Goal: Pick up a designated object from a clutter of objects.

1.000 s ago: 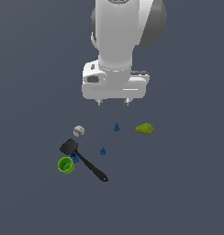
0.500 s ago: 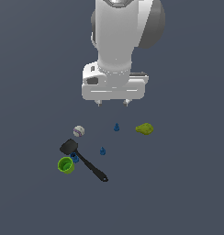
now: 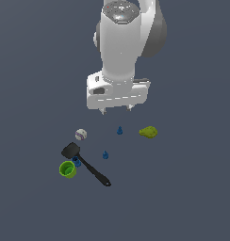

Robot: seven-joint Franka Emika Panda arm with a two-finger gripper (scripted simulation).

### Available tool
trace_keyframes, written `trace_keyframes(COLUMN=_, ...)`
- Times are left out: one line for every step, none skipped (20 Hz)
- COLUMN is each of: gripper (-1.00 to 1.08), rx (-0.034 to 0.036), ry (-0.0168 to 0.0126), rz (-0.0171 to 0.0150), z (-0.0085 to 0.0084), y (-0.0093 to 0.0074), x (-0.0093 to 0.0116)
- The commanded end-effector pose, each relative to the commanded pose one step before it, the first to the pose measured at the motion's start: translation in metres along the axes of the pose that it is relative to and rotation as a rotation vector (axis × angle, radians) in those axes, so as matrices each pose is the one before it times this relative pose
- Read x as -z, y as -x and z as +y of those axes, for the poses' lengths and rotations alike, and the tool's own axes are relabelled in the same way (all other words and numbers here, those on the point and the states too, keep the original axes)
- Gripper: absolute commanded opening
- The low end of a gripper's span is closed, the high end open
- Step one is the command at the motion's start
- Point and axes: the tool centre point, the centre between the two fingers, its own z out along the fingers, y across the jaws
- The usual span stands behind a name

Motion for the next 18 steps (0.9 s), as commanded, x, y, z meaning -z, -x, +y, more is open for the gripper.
trace_keyframes(gripper=1.0, rx=0.05266, ry=0.0006, rz=0.0022, z=-0.00113, y=0.00042, x=-0.00867)
trace_keyframes(gripper=1.0, rx=0.02392, ry=0.0003, rz=0.00108, z=-0.00053, y=0.00022, x=-0.00388)
trace_keyframes(gripper=1.0, rx=0.02528, ry=0.00032, rz=0.00114, z=-0.00058, y=0.00027, x=-0.00408)
trace_keyframes(gripper=1.0, rx=0.02635, ry=0.00035, rz=0.00119, z=-0.00063, y=0.00031, x=-0.00424)
trace_keyframes(gripper=1.0, rx=0.02648, ry=0.00036, rz=0.00119, z=-0.00066, y=0.00035, x=-0.00424)
trace_keyframes(gripper=1.0, rx=0.02649, ry=0.00037, rz=0.00119, z=-0.00069, y=0.00038, x=-0.00422)
trace_keyframes(gripper=1.0, rx=0.02649, ry=0.00038, rz=0.00118, z=-0.00071, y=0.00041, x=-0.0042)
trace_keyframes(gripper=1.0, rx=0.02649, ry=0.00039, rz=0.00118, z=-0.00074, y=0.00044, x=-0.00418)
trace_keyframes(gripper=1.0, rx=0.0265, ry=0.0004, rz=0.00118, z=-0.00078, y=0.00047, x=-0.00416)
trace_keyframes(gripper=1.0, rx=0.0265, ry=0.00041, rz=0.00118, z=-0.00081, y=0.00049, x=-0.00414)
trace_keyframes(gripper=1.0, rx=0.0265, ry=0.00042, rz=0.00118, z=-0.00085, y=0.00052, x=-0.00412)
trace_keyframes(gripper=1.0, rx=0.02651, ry=0.00044, rz=0.00118, z=-0.00089, y=0.00054, x=-0.0041)
trace_keyframes(gripper=1.0, rx=0.0265, ry=0.00045, rz=0.00117, z=-0.00092, y=0.00056, x=-0.00407)
trace_keyframes(gripper=1.0, rx=0.02651, ry=0.00046, rz=0.00117, z=-0.00097, y=0.00058, x=-0.00405)
trace_keyframes(gripper=1.0, rx=0.02651, ry=0.00047, rz=0.00117, z=-0.00101, y=0.0006, x=-0.00403)
trace_keyframes(gripper=1.0, rx=0.02651, ry=0.00048, rz=0.00117, z=-0.00105, y=0.00061, x=-0.004)
trace_keyframes(gripper=1.0, rx=0.02652, ry=0.0005, rz=0.00117, z=-0.0011, y=0.00062, x=-0.00397)
trace_keyframes(gripper=1.0, rx=0.02651, ry=0.00051, rz=0.00117, z=-0.00114, y=0.00063, x=-0.00395)
